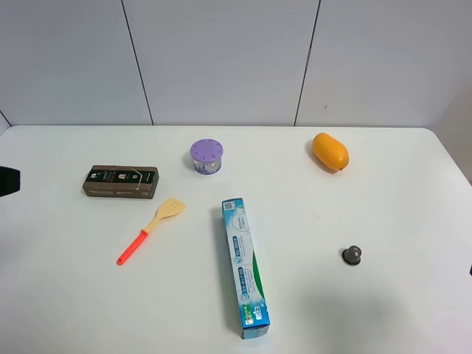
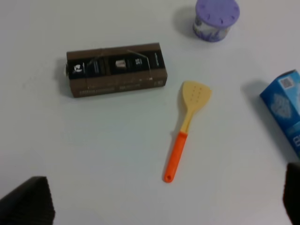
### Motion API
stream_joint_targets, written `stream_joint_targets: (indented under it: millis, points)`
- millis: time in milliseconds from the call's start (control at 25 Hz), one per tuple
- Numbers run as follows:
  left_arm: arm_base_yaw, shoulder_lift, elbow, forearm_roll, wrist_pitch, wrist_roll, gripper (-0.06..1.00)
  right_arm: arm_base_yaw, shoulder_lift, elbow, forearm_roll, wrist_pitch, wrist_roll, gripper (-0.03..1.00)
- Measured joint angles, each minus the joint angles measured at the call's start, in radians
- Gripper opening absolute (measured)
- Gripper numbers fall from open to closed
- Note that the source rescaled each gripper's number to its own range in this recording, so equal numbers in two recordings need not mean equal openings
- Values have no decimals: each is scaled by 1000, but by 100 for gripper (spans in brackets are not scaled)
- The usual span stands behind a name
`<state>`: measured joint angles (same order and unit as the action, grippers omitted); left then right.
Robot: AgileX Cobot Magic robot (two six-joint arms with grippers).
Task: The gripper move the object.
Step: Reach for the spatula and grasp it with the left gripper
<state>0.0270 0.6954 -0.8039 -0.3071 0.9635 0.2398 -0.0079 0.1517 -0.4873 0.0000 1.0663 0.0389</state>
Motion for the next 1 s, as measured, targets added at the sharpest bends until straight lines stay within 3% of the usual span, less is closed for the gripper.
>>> stream_joint_targets:
  millis: [240, 360, 1000]
  points:
    - [-3, 227, -51, -2, -70, 60, 100, 0, 0, 0, 0, 0, 0, 100]
    - [-41, 325, -75, -1, -120, 67, 100, 0, 0, 0, 0, 0, 0, 100]
    - [-428, 628, -132, -2, -299, 26, 100, 0, 0, 0, 0, 0, 0, 100]
